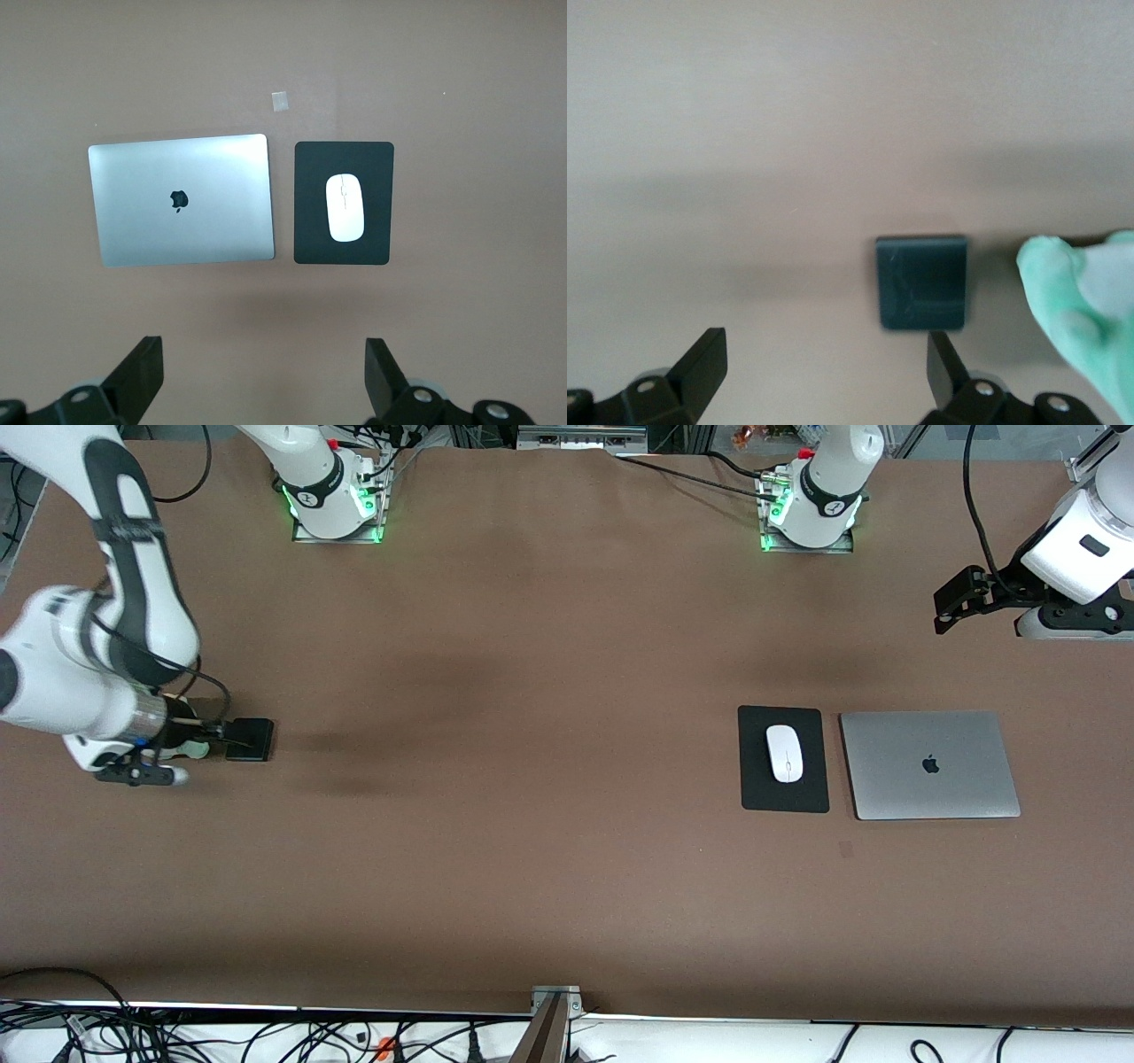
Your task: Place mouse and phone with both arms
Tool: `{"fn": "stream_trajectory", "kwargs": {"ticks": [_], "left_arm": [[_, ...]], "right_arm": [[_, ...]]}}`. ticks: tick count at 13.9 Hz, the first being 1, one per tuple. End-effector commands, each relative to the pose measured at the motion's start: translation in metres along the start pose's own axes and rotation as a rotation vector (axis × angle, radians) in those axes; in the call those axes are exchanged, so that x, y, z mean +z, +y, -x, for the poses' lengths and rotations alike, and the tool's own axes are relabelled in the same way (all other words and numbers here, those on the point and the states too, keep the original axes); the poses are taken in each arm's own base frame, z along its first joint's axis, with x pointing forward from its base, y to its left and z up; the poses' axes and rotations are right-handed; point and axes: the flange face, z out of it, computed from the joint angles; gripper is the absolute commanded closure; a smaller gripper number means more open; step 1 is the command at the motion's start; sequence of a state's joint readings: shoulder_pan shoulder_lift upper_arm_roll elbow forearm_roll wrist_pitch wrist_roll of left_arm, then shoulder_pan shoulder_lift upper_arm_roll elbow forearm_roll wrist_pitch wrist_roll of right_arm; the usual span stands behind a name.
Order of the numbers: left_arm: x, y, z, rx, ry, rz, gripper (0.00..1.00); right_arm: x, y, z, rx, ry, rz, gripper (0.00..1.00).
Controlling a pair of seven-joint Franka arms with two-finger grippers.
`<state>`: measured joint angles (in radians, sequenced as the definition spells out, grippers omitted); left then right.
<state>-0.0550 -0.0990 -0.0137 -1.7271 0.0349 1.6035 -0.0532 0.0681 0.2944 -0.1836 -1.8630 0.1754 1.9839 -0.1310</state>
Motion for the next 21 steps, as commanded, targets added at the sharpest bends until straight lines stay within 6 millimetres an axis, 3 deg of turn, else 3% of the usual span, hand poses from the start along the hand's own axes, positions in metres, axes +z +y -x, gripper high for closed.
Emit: {"fn": "stream_trajectory", "kwargs": {"ticks": [1, 3, 6, 10, 14, 21], "left_arm": [[-0.008, -0.001, 0.002, 0.015, -0.001, -0.018, 0.00], [-0.008, -0.002, 0.002, 0.015, -0.001, -0.018, 0.00], [-0.008, -0.004, 0.002, 0.012, -0.001, -0.019, 0.00], [-0.008, -0.004, 0.002, 0.010, -0.001, -0.019, 0.00], [-0.008, -0.004, 0.002, 0.010, -0.001, -0.019, 0.00], [-0.008, -0.003, 0.002, 0.008, -0.002, -0.019, 0.00]], "right_arm": [[-0.084, -0.023, 0.024, -0.048, -0.019, -0.036, 0.00], [-0.137, -0.028, 0.050, -0.070, 0.014, -0.045, 0.00], [-0.182, -0.022, 0.083, -0.068, -0.019, 0.038, 0.00], [-0.237, -0.021, 0.111, -0.053, -0.002, 0.118, 0.00], [-0.269, -0.023, 0.143, -0.059, 0.038, 0.114, 0.00], [-0.269, -0.017, 0.137, -0.044, 0.038, 0.103, 0.00]]}}
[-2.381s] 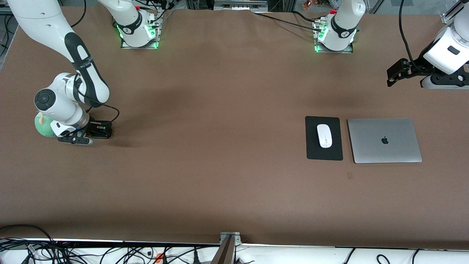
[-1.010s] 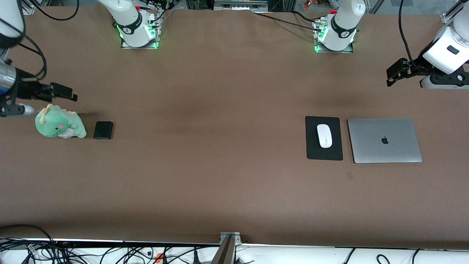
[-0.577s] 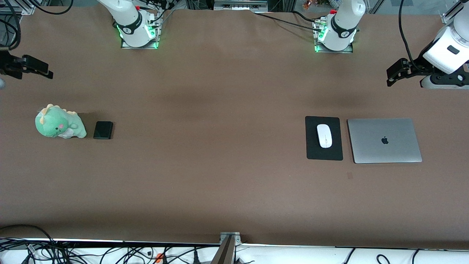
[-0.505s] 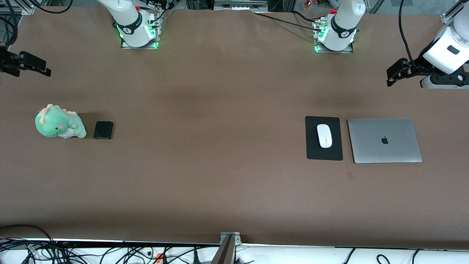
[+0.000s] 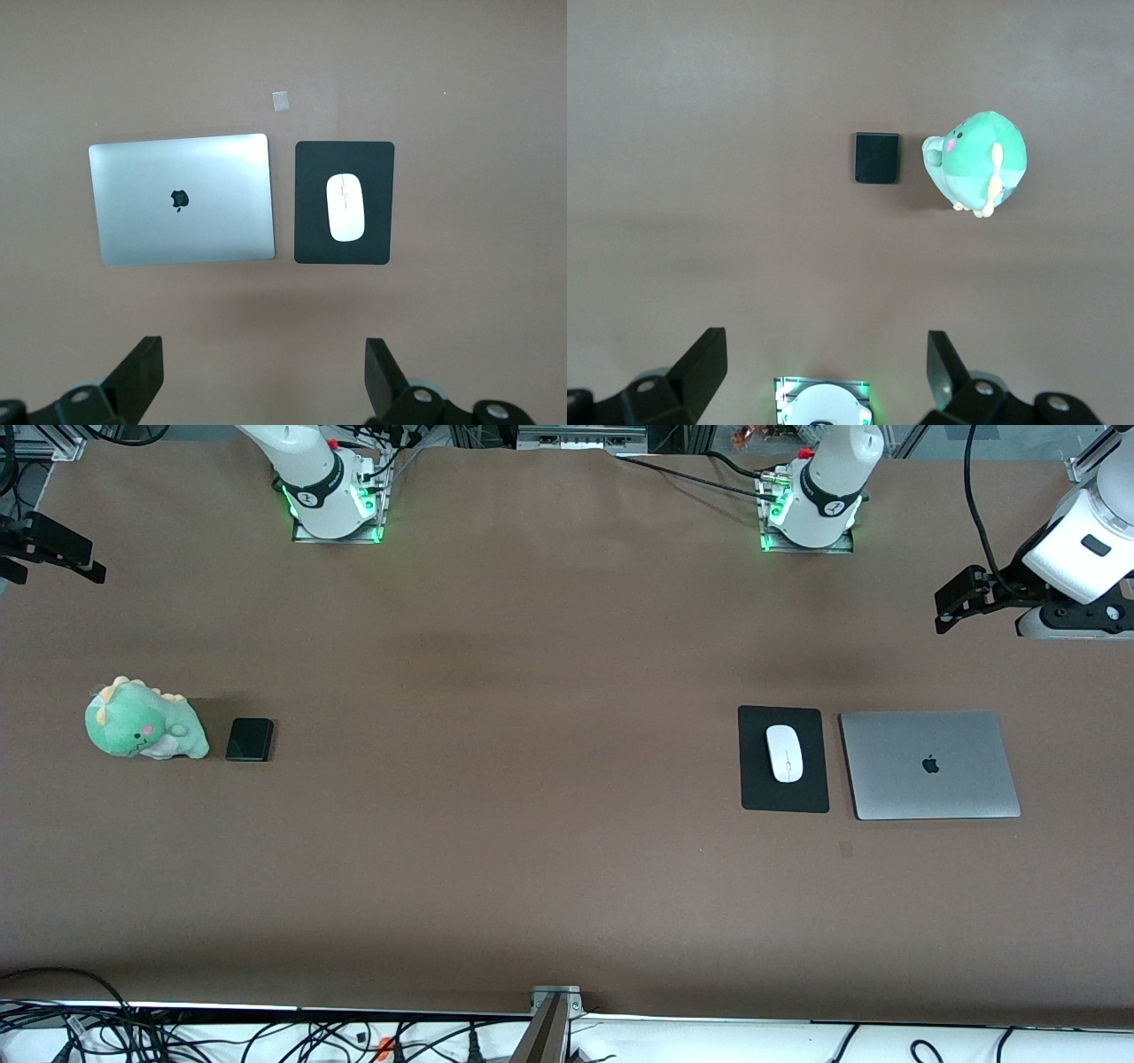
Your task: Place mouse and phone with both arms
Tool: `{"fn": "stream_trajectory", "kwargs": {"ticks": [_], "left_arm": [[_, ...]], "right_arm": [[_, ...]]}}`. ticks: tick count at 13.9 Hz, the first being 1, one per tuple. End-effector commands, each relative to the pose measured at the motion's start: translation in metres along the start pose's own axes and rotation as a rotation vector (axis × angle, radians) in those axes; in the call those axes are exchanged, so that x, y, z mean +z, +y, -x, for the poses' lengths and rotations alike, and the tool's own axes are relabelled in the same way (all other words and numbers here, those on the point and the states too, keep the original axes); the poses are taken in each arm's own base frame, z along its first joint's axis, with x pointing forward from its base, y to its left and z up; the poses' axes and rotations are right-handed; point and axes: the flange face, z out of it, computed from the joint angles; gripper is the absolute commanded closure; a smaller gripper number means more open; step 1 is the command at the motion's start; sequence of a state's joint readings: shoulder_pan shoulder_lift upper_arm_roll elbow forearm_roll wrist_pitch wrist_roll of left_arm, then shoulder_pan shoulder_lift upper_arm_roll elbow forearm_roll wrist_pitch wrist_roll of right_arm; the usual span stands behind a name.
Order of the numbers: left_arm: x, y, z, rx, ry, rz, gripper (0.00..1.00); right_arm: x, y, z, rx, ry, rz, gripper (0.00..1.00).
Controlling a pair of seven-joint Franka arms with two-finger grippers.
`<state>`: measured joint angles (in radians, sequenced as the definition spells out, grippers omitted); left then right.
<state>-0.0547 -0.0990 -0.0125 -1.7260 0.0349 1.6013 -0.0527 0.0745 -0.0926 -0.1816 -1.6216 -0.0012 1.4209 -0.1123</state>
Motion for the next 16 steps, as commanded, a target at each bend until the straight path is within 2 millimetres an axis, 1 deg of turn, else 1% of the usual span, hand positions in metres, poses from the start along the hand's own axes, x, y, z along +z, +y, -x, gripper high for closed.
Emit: {"fn": "stream_trajectory", "kwargs": {"ticks": [1, 3, 6, 9, 11, 14, 16], "left_arm": [[-0.007, -0.002, 0.002, 0.010, -0.001, -0.019, 0.00], [-0.007, -0.002, 0.002, 0.008, -0.001, -0.017, 0.00], [-0.007, -0.001, 0.002, 0.007, -0.001, -0.019, 0.00], [-0.007, 0.004, 0.003, 0.013, -0.003, -0.020, 0.00], [-0.006, 0.008, 0.001, 0.024, -0.003, -0.022, 0.00], [-0.006, 0.008, 0.006, 0.023, -0.027, -0.022, 0.00], [-0.008, 0.009, 0.005, 0.024, -0.024, -0.022, 0.00]], "right_arm": [[0.003, 0.004, -0.007, 0.027, -0.015, 0.006, 0.00], [0.001, -0.001, -0.011, 0.015, -0.008, 0.011, 0.00], [0.003, -0.004, -0.013, 0.011, -0.012, 0.013, 0.00], [0.008, -0.006, -0.016, 0.006, -0.025, 0.013, 0.00], [0.008, -0.006, -0.016, 0.006, -0.026, 0.013, 0.00], [0.008, -0.006, -0.016, 0.008, -0.026, 0.013, 0.00], [0.007, -0.006, -0.015, 0.009, -0.025, 0.013, 0.00]]}}
